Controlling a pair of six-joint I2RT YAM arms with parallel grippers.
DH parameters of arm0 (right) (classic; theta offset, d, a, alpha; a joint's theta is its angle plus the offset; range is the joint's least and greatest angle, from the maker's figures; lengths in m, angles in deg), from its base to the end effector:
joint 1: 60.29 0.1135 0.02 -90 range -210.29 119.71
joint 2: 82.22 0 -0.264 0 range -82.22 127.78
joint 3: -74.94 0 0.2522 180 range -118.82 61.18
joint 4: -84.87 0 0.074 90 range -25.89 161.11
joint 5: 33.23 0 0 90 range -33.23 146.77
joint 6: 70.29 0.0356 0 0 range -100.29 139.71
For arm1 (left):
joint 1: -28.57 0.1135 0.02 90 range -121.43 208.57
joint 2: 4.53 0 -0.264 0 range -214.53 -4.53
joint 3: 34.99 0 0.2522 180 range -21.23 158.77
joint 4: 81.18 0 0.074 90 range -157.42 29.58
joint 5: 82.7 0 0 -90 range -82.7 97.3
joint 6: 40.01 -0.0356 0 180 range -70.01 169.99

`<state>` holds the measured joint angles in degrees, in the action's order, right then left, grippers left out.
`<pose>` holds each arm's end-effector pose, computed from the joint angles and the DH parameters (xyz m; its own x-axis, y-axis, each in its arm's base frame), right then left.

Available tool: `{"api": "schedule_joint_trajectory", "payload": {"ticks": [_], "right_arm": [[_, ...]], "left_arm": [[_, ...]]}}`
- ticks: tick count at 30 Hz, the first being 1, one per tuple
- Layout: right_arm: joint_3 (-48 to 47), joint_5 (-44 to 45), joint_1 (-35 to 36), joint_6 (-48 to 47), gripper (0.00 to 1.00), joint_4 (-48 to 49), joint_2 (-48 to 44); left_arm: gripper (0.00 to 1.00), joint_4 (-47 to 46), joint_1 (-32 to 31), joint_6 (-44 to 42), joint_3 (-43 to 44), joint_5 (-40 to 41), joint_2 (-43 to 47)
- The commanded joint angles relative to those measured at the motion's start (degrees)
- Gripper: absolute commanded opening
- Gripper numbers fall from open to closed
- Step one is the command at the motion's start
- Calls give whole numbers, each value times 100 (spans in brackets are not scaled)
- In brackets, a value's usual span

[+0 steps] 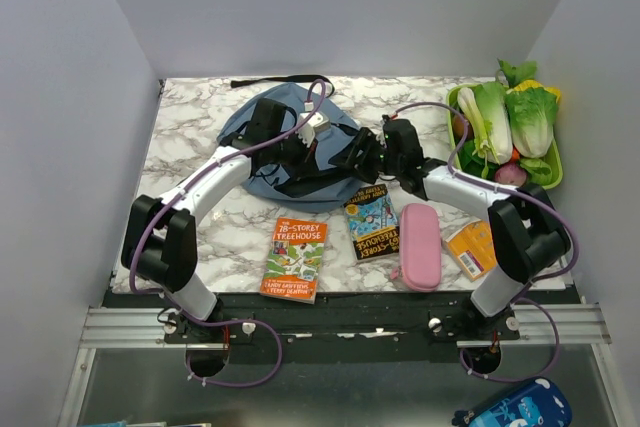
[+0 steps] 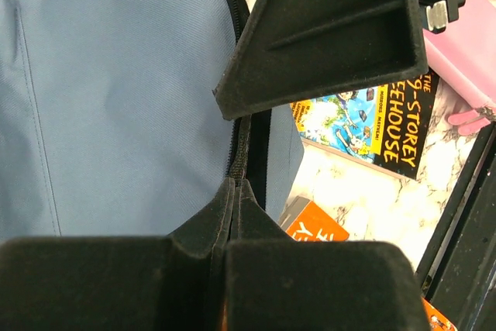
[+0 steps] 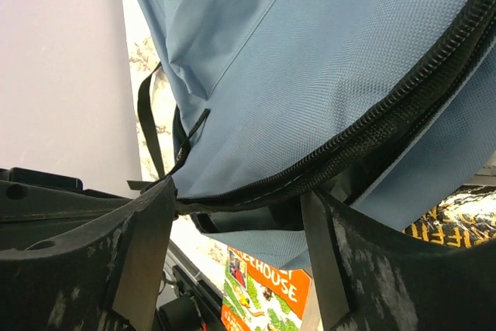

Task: Pack the student bag
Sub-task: Adjust the student bag at the center of the board.

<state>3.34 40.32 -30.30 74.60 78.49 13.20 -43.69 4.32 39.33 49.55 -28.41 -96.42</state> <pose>0.3147 0.1932 0.2201 -0.8161 0.4348 -0.3806 -0.0412 0.6131 0.7889 0.3122 -0.1634 0.2725 -0.5003 0.3901 -0.7730 0.8175 0.5069 -0.2733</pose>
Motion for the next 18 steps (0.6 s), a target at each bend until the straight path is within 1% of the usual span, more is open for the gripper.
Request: {"api": "schedule_joint_trajectory", "payload": {"ticks": [1, 3, 5, 6, 7, 8, 10, 11, 12, 13, 14, 15, 16, 17, 18], "right_arm": [[28, -148, -73, 232, 71, 273, 73], [-51, -209, -73, 250, 67, 221, 266], [-192, -236, -73, 241, 51, 150, 381], [-236, -280, -73, 232, 42, 141, 433], [-280, -280, -73, 215, 23, 133, 434], [-297, -280, -73, 189, 14, 132, 425], [-324, -254, -73, 136, 1, 141, 355], [-333, -236, -82, 110, 1, 150, 337], [-333, -219, -73, 109, 0, 150, 294], [-350, -210, -82, 92, 1, 167, 250], [-385, -210, -73, 83, 1, 159, 232], [-420, -218, -73, 83, 1, 159, 214], [-438, -219, -73, 83, 1, 168, 197], [-456, -210, -82, 100, 0, 168, 153], [-491, -210, -82, 109, 1, 185, 153]], "left_arm": [[0, 27, -45, 72, -56, -367, 234], [0, 36, -53, 107, -56, -420, 286], [0, 53, -62, 116, -65, -455, 304], [0, 62, -71, 125, -82, -455, 313], [0, 62, -88, 125, -91, -455, 321], [0, 53, -97, 116, -108, -446, 322], [0, 36, -132, 90, -144, -376, 322], [2, 36, -141, 99, -144, -350, 295], [27, 36, -167, 90, -144, -271, 269], [39, 36, -176, 73, -153, -236, 251], [47, 36, -194, 64, -153, -192, 251], [61, 27, -203, 55, -170, -157, 260], [76, 18, -220, 37, -161, -78, 251], [98, 1, -229, 29, -170, -34, 251], [99, 0, -238, 11, -170, 2, 269]]}}
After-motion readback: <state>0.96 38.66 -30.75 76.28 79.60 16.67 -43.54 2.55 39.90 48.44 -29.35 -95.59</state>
